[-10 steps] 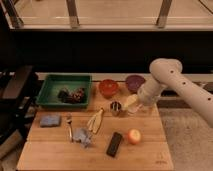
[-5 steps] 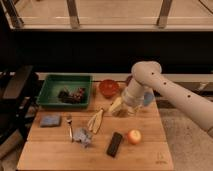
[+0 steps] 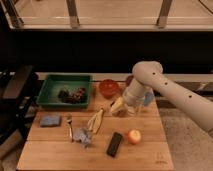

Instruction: Place eraser in red bowl

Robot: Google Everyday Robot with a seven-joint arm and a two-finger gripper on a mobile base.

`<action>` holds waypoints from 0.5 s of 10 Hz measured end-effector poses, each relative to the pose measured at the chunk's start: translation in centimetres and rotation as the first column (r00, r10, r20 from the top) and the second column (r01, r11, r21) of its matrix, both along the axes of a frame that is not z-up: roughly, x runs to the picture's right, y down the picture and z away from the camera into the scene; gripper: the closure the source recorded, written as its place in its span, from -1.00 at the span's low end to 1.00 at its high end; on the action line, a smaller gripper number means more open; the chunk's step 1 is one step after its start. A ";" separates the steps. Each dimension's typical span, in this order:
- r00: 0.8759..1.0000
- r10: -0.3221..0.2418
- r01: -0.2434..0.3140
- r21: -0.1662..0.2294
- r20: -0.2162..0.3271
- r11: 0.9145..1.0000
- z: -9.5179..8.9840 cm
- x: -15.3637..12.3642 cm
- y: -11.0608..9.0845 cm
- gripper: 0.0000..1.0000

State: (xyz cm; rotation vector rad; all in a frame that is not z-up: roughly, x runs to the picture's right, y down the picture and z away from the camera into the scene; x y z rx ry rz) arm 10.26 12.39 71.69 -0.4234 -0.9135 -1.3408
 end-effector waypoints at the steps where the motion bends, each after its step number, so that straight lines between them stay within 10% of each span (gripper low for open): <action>1: 1.000 -0.004 0.004 0.003 -0.001 1.000 0.0 -0.1 0.0 -0.60; 5: 0.998 -0.066 0.066 0.000 0.009 0.998 0.7 -3.0 2.1 -0.60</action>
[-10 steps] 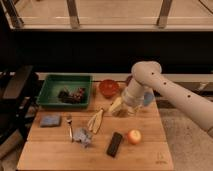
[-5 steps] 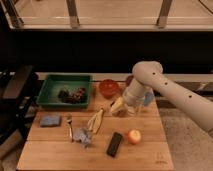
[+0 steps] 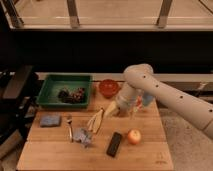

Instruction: Place eraser in red bowl

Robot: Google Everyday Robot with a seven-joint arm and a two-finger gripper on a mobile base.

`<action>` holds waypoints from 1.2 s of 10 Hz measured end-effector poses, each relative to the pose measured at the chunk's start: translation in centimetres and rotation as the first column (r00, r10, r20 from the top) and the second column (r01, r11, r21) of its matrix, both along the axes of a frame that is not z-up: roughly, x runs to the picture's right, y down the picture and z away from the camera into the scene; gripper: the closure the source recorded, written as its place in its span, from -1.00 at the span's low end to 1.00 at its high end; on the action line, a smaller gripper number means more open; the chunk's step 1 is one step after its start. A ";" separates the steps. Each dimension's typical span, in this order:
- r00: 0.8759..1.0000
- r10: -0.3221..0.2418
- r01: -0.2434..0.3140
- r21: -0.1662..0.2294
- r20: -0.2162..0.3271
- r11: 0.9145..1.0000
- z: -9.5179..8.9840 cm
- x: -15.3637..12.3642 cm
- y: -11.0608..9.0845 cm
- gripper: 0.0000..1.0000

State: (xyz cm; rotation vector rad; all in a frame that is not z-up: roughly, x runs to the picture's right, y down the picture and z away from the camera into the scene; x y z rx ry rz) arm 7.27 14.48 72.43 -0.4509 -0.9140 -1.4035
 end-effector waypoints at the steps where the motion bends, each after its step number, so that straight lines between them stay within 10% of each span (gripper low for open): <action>1: 1.000 -0.008 0.008 -0.010 -0.003 1.000 0.5 -0.1 0.7 -0.60; 12: 1.000 -0.008 0.006 -0.098 -0.018 0.995 3.1 0.2 5.4 -0.60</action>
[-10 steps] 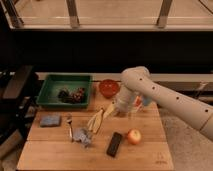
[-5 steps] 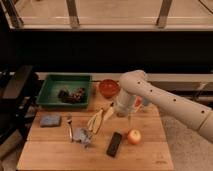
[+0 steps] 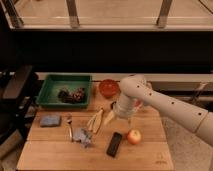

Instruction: Place eraser in red bowl

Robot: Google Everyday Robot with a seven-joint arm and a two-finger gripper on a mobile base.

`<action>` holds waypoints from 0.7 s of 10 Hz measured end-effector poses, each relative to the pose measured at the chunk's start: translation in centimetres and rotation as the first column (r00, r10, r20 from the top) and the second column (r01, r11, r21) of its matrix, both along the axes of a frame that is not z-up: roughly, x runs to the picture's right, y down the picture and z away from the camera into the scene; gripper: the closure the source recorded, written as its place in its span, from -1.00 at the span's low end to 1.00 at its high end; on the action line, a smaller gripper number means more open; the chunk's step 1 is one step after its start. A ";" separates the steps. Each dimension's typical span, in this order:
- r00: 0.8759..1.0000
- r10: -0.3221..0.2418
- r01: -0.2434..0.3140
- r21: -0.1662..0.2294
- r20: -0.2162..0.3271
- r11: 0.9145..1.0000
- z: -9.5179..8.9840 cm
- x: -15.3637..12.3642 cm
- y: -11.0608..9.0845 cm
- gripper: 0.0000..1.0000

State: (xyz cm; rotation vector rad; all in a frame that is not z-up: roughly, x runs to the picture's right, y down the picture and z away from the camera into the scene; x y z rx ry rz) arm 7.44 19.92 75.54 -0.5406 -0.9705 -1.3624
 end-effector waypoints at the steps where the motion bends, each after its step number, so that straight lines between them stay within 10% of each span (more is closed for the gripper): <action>1: 1.000 0.010 -0.010 -0.014 0.003 1.000 0.2 -0.1 0.6 -0.60; 7: 0.995 0.097 -0.096 -0.116 0.003 0.989 2.0 0.9 4.6 -0.60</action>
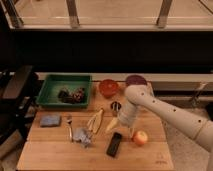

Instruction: Place eraser in red bowl

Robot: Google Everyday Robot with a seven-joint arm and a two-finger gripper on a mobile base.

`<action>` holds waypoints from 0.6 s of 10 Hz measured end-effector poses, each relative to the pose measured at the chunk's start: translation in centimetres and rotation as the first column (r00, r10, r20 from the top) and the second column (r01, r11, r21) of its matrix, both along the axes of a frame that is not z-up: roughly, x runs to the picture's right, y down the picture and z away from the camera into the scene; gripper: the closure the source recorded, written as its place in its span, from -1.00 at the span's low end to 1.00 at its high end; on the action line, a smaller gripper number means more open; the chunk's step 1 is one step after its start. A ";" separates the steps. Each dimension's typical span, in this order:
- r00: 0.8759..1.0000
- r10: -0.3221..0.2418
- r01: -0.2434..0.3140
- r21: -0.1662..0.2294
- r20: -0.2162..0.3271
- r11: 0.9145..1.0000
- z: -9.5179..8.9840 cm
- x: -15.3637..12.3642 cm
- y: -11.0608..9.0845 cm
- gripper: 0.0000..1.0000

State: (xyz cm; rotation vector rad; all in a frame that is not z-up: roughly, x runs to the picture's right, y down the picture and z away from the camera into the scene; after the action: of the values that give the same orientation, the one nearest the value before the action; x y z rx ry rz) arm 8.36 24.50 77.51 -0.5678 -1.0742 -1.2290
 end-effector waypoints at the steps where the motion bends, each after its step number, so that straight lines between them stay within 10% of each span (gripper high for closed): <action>1: 1.000 0.011 -0.011 -0.012 0.003 1.000 0.2 -0.1 0.5 -0.60; 6: 0.999 0.002 -0.003 -0.014 -0.040 1.000 -0.4 -3.3 2.9 -0.30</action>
State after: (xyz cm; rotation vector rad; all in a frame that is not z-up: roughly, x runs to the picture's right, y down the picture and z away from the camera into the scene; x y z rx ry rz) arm 5.04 27.36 77.11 -0.5992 -1.0501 -1.2041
